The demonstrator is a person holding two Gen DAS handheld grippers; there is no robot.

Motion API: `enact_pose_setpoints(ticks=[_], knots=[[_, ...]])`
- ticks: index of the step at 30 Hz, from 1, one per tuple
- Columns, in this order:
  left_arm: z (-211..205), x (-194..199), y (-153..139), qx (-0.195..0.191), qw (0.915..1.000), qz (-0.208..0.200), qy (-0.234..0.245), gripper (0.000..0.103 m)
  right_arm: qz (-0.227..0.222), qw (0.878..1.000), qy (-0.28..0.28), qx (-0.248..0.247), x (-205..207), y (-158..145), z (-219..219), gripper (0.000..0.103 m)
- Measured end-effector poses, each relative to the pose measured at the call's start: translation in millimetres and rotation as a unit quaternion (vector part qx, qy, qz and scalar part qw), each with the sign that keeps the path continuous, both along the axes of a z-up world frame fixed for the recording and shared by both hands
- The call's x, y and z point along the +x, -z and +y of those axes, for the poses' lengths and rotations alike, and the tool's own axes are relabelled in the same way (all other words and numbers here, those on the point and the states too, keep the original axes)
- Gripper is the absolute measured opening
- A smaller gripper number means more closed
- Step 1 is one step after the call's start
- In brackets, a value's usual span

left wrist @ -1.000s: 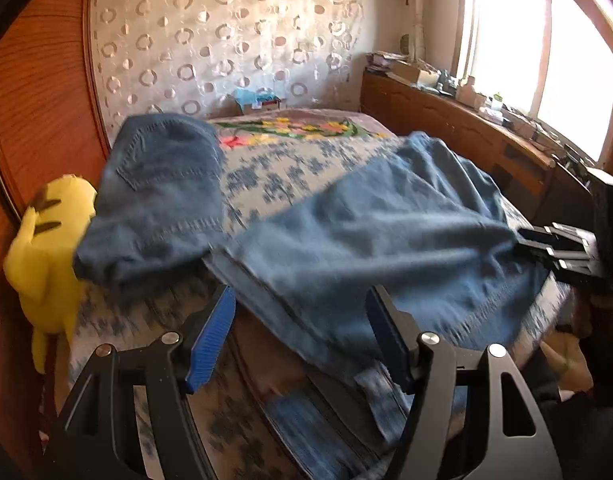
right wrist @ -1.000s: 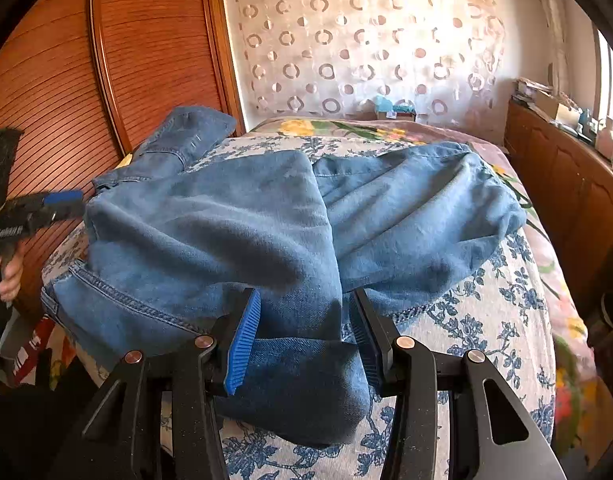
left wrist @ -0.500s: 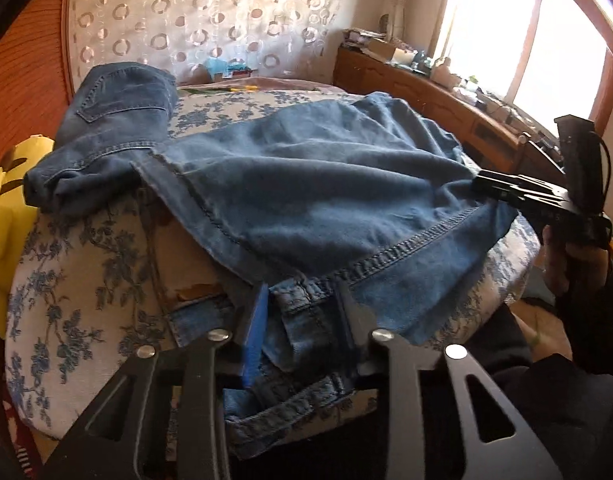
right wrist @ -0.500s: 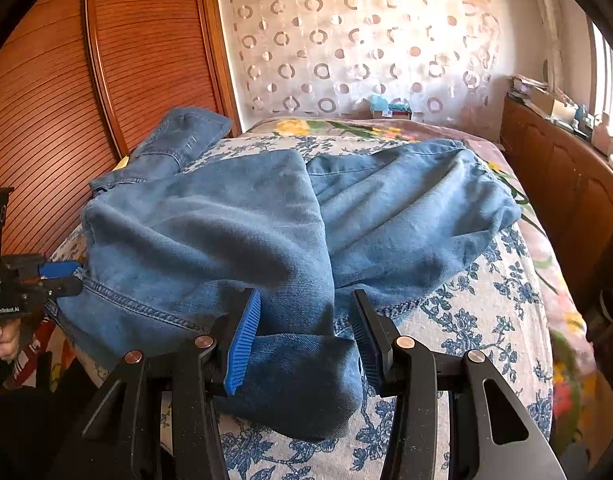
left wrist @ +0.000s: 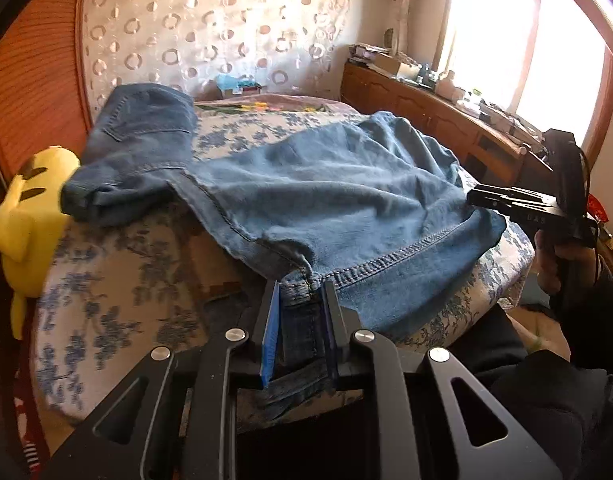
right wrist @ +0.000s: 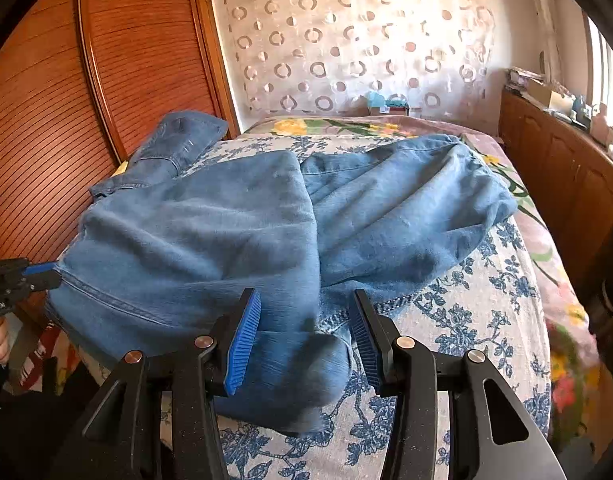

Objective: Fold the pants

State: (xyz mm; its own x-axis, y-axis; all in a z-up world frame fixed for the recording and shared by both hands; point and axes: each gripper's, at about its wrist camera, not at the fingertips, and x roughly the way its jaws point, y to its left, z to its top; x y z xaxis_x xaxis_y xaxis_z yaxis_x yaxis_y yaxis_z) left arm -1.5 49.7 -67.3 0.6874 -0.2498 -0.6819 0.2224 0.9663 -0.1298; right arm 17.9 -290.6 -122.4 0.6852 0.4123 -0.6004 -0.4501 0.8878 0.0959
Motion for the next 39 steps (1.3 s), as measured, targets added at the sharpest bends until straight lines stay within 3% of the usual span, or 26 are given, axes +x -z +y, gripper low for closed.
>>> enact_pose_setpoints(ticks=[15, 17, 23, 28, 39], knots=[[10.2, -6.7, -7.7, 0.005, 0.9999, 0.004, -0.009, 0.022, 0.022, 1.0, -0.013, -0.006, -6.6, 11.0, 1.9, 0.048], [11.1, -5.0, -11.1, 0.005, 0.9999, 0.001, -0.015, 0.031, 0.023, 1.0, -0.014, -0.009, -7.5, 12.9, 3.1, 0.044], [13.9, 4.5, -25.4, 0.008, 0.9993, -0.02, -0.031, 0.077, 0.03, 0.999, -0.013, -0.012, -11.0, 15.3, -2.3, 0.038], [-2.3, 23.9, -36.7, 0.012, 0.999, -0.04, -0.016, 0.078, 0.025, 1.0, 0.004, 0.013, -9.8, 6.3, -17.8, 0.038], [-45.9, 68.6, -22.6, 0.02, 0.9992, -0.028, 0.021, 0.078, 0.018, 0.998, 0.064, -0.023, 25.1, 3.7, -32.2, 0.047]])
